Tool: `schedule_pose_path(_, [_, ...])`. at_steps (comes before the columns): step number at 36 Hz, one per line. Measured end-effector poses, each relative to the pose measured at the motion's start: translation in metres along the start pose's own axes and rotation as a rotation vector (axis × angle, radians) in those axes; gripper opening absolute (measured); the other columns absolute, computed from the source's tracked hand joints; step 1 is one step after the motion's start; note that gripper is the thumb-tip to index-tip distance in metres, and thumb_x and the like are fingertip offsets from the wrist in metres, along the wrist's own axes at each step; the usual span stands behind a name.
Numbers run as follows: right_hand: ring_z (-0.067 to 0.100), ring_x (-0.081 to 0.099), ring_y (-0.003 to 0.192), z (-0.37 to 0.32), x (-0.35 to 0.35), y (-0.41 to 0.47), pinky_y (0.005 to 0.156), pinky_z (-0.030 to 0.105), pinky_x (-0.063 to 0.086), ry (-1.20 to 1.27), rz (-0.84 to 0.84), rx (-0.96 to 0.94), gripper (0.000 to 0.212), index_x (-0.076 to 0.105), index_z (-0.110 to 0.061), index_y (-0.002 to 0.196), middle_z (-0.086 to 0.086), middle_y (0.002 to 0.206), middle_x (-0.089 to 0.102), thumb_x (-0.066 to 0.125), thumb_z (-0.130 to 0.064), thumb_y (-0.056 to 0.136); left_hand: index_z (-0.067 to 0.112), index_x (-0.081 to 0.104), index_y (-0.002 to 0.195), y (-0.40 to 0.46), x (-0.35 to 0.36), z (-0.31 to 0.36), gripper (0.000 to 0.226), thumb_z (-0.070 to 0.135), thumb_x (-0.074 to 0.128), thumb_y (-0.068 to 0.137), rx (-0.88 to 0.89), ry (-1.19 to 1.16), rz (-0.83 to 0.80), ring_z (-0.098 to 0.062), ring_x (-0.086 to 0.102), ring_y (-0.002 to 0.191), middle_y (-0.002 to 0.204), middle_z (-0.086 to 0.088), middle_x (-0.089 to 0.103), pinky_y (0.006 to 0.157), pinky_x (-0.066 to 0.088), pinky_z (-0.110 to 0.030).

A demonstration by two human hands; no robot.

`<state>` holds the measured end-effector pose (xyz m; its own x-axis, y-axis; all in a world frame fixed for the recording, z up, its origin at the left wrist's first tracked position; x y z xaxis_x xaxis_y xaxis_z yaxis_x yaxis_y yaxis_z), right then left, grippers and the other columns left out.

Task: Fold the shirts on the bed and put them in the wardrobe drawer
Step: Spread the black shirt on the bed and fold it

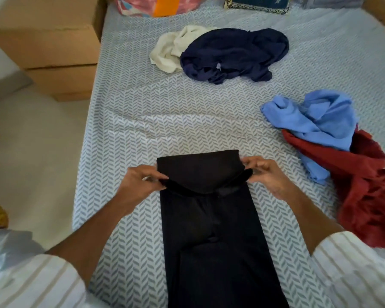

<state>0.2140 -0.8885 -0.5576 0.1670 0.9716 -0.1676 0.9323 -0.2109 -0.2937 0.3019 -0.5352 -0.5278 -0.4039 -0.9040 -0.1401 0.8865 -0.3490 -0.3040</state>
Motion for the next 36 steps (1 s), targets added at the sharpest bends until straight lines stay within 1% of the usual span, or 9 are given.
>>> schedule_pose_path(5, [0.004, 0.059, 0.099, 0.015, 0.010, 0.004, 0.091, 0.030, 0.049, -0.141, -0.061, -0.040, 0.038, 0.061, -0.007, 0.067, 0.007, 0.118, 0.056, 0.077, 0.026, 0.060, 0.020, 0.082, 0.078, -0.011, 0.012, -0.021, 0.029, -0.006, 0.085, 0.067, -0.021, 0.080, -0.086, -0.015, 0.064, 0.117, 0.106, 0.004, 0.073, 0.101, 0.052, -0.031])
schedule_pose_path(14, [0.019, 0.057, 0.111, 0.017, 0.010, 0.003, 0.093, 0.040, 0.050, -0.039, -0.097, -0.025, 0.038, 0.059, -0.007, 0.067, 0.009, 0.125, 0.055, 0.070, 0.029, 0.066, 0.020, 0.080, 0.079, -0.015, 0.009, -0.037, 0.017, 0.007, 0.087, 0.071, -0.069, 0.143, -0.049, 0.001, 0.035, 0.142, 0.125, -0.001, 0.069, 0.121, 0.024, -0.029])
schedule_pose_path(19, [0.024, 0.057, 0.114, 0.011, 0.012, -0.004, 0.086, 0.029, 0.050, -0.157, -0.095, -0.004, 0.047, 0.060, -0.017, 0.075, 0.009, 0.120, 0.057, 0.071, 0.027, 0.064, 0.019, 0.078, 0.082, -0.020, 0.009, -0.041, 0.023, 0.001, 0.086, 0.070, -0.065, 0.236, -0.058, 0.011, 0.055, 0.115, 0.100, 0.004, 0.073, 0.113, 0.034, -0.026])
schedule_pose_path(23, [0.017, 0.051, 0.122, 0.010, 0.016, -0.019, 0.079, 0.004, 0.044, -0.252, -0.157, 0.016, 0.045, 0.063, -0.019, 0.074, -0.007, 0.128, 0.051, 0.073, 0.024, 0.065, 0.013, 0.076, 0.084, -0.032, 0.013, -0.036, 0.024, -0.008, 0.079, 0.073, -0.032, 0.305, -0.072, 0.029, 0.048, 0.098, 0.101, 0.006, 0.068, 0.092, 0.034, -0.002])
schedule_pose_path(25, [0.014, 0.056, 0.119, 0.019, 0.015, -0.026, 0.092, 0.012, 0.043, -0.237, -0.195, 0.064, 0.024, 0.071, -0.011, 0.079, -0.014, 0.127, 0.055, 0.080, 0.010, 0.070, 0.006, 0.075, 0.088, -0.035, 0.016, -0.036, 0.024, -0.014, 0.071, 0.075, -0.032, 0.309, -0.121, 0.025, 0.048, 0.103, 0.104, 0.013, 0.065, 0.091, 0.032, 0.001])
schedule_pose_path(27, [0.015, 0.065, 0.106, 0.022, 0.013, -0.030, 0.104, 0.030, 0.041, -0.142, -0.185, 0.110, 0.033, 0.071, -0.017, 0.105, -0.009, 0.100, 0.070, 0.084, -0.016, 0.074, 0.014, 0.074, 0.086, -0.033, 0.013, -0.038, 0.021, 0.001, 0.066, 0.072, -0.055, 0.276, -0.113, 0.002, 0.057, 0.095, 0.090, 0.009, 0.062, 0.092, 0.042, -0.020])
schedule_pose_path(29, [0.013, 0.066, 0.106, 0.016, 0.007, -0.025, 0.108, 0.036, 0.041, -0.124, -0.084, 0.102, 0.033, 0.072, -0.021, 0.100, -0.005, 0.099, 0.072, 0.080, -0.039, 0.074, 0.023, 0.068, 0.083, -0.029, 0.004, -0.038, 0.016, 0.014, 0.066, 0.070, -0.084, 0.262, -0.030, -0.015, 0.059, 0.087, 0.086, 0.001, 0.063, 0.088, 0.047, -0.037])
schedule_pose_path(34, [0.005, 0.065, 0.100, 0.004, 0.004, 0.006, 0.084, 0.014, 0.049, -0.055, 0.128, 0.125, 0.026, 0.063, -0.013, 0.107, -0.003, 0.101, 0.067, 0.077, -0.018, 0.086, 0.021, 0.063, 0.108, -0.004, -0.006, -0.027, 0.019, 0.019, 0.069, 0.090, -0.115, 0.213, 0.167, -0.008, 0.062, 0.095, 0.102, 0.006, 0.065, 0.077, 0.046, -0.021])
schedule_pose_path(36, [0.006, 0.065, 0.102, 0.007, 0.007, 0.020, 0.095, 0.021, 0.048, -0.041, 0.130, 0.181, 0.042, 0.062, -0.016, 0.118, -0.004, 0.098, 0.066, 0.082, -0.022, 0.082, 0.024, 0.062, 0.115, 0.007, -0.007, -0.029, 0.021, 0.022, 0.062, 0.094, -0.164, 0.195, 0.181, -0.013, 0.064, 0.098, 0.102, 0.006, 0.066, 0.076, 0.047, -0.022])
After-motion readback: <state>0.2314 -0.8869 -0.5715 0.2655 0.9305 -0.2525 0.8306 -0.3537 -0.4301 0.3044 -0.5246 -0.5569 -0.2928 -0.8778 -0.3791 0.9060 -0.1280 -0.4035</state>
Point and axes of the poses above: each hand's wrist, its own y-axis towards the middle knuckle, its own x-axis out of the palm, z = x × y, the point moved 9 cm from there along y, towards the middle knuckle
